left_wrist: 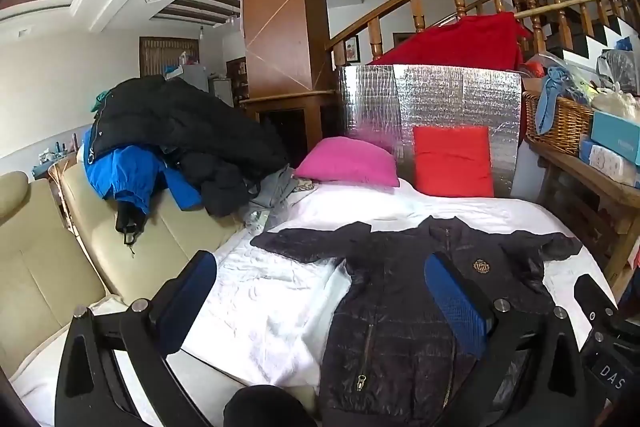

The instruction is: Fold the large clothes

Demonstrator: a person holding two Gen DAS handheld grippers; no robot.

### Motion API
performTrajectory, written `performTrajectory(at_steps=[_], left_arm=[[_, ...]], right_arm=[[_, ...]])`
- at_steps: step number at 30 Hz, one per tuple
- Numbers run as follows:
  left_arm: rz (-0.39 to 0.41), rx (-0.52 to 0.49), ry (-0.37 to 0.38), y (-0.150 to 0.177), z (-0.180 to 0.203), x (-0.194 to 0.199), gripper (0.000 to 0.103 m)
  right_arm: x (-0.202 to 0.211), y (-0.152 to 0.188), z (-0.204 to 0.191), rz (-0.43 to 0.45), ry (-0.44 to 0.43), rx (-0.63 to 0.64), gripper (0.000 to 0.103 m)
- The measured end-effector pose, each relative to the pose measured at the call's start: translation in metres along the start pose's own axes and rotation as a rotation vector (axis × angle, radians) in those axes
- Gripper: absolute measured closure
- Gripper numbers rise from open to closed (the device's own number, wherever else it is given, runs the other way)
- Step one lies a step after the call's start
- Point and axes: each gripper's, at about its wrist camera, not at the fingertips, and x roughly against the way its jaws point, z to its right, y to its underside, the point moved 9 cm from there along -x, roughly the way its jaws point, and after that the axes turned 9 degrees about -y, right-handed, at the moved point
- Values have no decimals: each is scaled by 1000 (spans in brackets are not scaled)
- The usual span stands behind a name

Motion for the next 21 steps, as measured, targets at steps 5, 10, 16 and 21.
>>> performTrajectory(at_steps=[5, 10, 16, 21], left_arm=[[18, 4, -6, -4, -4, 7, 0], [30, 20, -22, -9, -15, 12, 0], [49, 41, -37, -14, -27, 20, 0], [74, 50, -48, -20, -33, 28, 0]], right_arm=[[2, -1, 1, 7, -4, -4, 0], [5, -2, 1, 11, -13, -9, 0], [11, -6, -3, 28, -23, -4, 0], [19, -10, -5, 50, -33, 0, 0]])
